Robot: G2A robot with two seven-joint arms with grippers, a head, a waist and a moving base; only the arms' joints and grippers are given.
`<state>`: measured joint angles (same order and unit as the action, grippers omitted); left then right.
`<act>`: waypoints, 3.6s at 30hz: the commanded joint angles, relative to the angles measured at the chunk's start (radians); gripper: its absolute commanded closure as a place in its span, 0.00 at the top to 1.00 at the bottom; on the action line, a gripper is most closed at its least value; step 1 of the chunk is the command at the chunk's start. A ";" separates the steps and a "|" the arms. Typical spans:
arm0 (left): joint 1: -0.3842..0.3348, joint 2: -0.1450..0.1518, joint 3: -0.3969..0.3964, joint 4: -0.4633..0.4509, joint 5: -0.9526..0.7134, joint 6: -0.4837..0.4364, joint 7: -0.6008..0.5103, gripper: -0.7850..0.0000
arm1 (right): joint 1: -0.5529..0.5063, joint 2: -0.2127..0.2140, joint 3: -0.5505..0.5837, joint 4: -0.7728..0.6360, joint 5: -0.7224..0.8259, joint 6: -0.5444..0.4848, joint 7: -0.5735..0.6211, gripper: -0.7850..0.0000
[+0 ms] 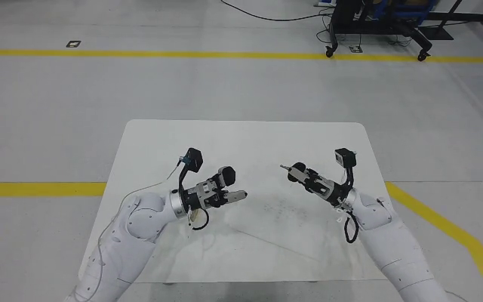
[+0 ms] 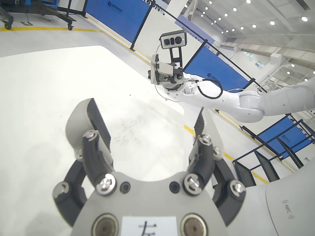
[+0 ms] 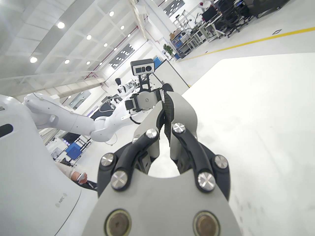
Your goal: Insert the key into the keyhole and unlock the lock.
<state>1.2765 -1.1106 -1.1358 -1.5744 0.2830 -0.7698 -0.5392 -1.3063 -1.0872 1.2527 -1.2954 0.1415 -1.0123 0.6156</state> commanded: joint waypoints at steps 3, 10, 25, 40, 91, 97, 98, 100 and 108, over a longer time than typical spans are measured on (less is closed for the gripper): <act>0.000 0.000 0.000 0.000 0.000 0.000 0.000 1.00 | 0.002 -0.001 -0.014 0.001 -0.001 0.000 0.000 0.00; 0.169 0.040 -0.205 -0.309 0.301 0.203 -0.012 1.00 | 0.002 -0.001 -0.014 0.001 -0.001 0.000 0.000 0.00; 0.639 0.083 -0.438 -0.776 0.829 0.554 -0.460 1.00 | 0.002 -0.001 -0.014 0.001 -0.001 0.000 0.000 0.00; 0.371 0.066 -0.206 -0.632 0.895 0.632 -0.602 0.67 | 0.002 -0.001 -0.014 0.001 -0.001 0.000 0.000 0.00; 0.123 0.036 -0.027 -0.411 0.865 0.681 -0.736 0.00 | 0.002 -0.001 -0.014 0.001 -0.001 0.000 0.000 0.00; 0.108 0.033 -0.012 -0.400 0.868 0.681 -0.737 0.00 | 0.002 -0.001 -0.014 0.001 -0.001 0.000 0.000 0.00; 0.106 0.033 -0.011 -0.401 0.868 0.682 -0.726 0.00 | 0.002 -0.001 -0.014 0.001 -0.001 0.000 0.000 0.00; 0.108 0.031 -0.023 -0.409 0.848 0.696 -0.678 0.00 | 0.002 -0.001 -0.014 0.001 -0.001 0.000 0.000 0.00; 0.188 0.031 -0.179 -0.375 0.488 0.523 -0.213 0.00 | 0.002 -0.001 -0.014 0.001 -0.001 0.000 0.000 0.00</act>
<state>1.4622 -1.0791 -1.3024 -1.9715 0.8382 -0.1811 -0.8355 -1.3042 -1.0881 1.2390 -1.2947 0.1403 -1.0123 0.6153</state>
